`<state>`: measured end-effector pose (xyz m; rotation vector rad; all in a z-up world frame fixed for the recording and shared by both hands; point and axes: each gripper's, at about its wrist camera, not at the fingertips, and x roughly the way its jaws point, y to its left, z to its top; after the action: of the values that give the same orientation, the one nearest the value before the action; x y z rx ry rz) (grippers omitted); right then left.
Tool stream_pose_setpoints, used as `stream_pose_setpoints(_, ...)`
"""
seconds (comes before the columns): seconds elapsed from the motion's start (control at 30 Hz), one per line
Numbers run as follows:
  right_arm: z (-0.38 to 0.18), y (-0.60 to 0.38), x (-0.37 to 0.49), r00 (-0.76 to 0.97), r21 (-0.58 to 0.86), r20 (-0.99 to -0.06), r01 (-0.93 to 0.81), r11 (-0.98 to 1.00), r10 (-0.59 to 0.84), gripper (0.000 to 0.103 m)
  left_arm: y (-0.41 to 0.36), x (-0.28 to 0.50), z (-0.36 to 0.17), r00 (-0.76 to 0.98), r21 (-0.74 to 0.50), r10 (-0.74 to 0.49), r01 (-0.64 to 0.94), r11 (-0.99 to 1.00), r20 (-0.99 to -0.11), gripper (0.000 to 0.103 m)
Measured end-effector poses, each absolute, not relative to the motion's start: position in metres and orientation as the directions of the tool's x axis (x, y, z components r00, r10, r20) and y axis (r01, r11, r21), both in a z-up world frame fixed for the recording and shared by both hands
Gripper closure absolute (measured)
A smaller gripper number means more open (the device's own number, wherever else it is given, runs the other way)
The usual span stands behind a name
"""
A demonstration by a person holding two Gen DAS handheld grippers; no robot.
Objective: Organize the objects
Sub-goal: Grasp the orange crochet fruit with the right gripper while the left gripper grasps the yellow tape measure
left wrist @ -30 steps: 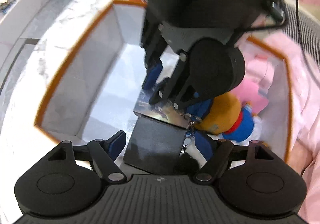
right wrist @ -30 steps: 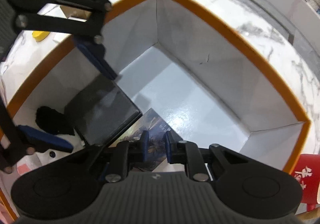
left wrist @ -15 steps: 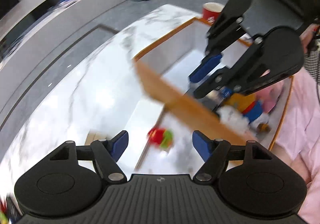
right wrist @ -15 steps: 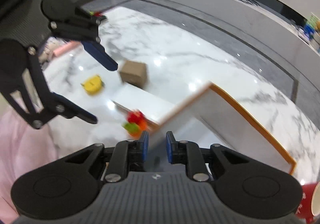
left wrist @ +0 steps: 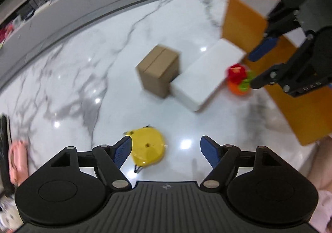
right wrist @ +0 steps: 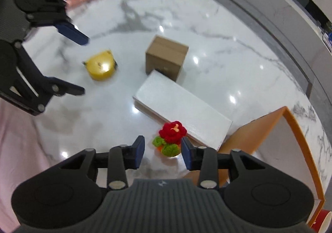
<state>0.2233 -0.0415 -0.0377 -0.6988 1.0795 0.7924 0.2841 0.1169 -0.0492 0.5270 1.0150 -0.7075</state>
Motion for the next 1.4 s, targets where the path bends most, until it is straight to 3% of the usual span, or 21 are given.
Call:
stream_pose_setpoints(0.17,-0.069,-0.023,0.246,0.244,-0.131,-0.961,-0.811,0.570,0.127,0.053,0.102,0.312,-0.074,0.313,0.020,-0.262,0.677,0.736,-0.913,0.015)
stream_pose_setpoints(0.37,-0.082,-0.032,0.270,0.206,-0.116,-0.976,-0.771,0.626,0.073,0.053,0.100,0.323,-0.085,0.295,-0.020,-0.261,0.628,0.778,-0.919,0.015)
stream_pose_setpoints(0.67,-0.095,-0.037,0.274,0.172,-0.092,-0.983,-0.759,0.644,0.062,0.060,0.108,0.313,-0.091,0.297,-0.025,-0.250,0.599,0.800,-0.922,0.017)
stream_pose_setpoints(0.83,-0.091,-0.039,0.269,0.173,-0.084,-0.982,-0.763,0.641,0.078,0.061,0.108,0.315,-0.096,0.288,-0.032,-0.239,0.576,0.817,-0.927,0.025)
stream_pose_setpoints(0.97,-0.076,-0.043,0.261,0.174,-0.059,-0.977,-0.777,0.627,0.125,0.061,0.108,0.319,-0.099,0.293,-0.038,-0.237,0.553,0.832,-0.926,0.034)
stream_pose_setpoints(1.03,-0.065,-0.045,0.258,0.178,-0.047,-0.972,-0.784,0.618,0.151,0.061,0.109,0.321,-0.098,0.299,-0.034,-0.233,0.545,0.838,-0.925,0.046)
stream_pose_setpoints(1.4,0.030,-0.099,0.239,0.215,-0.009,-0.941,-0.785,0.620,0.260,0.061,0.108,0.307,-0.088,0.340,-0.039,-0.260,0.540,0.841,-0.904,0.046)
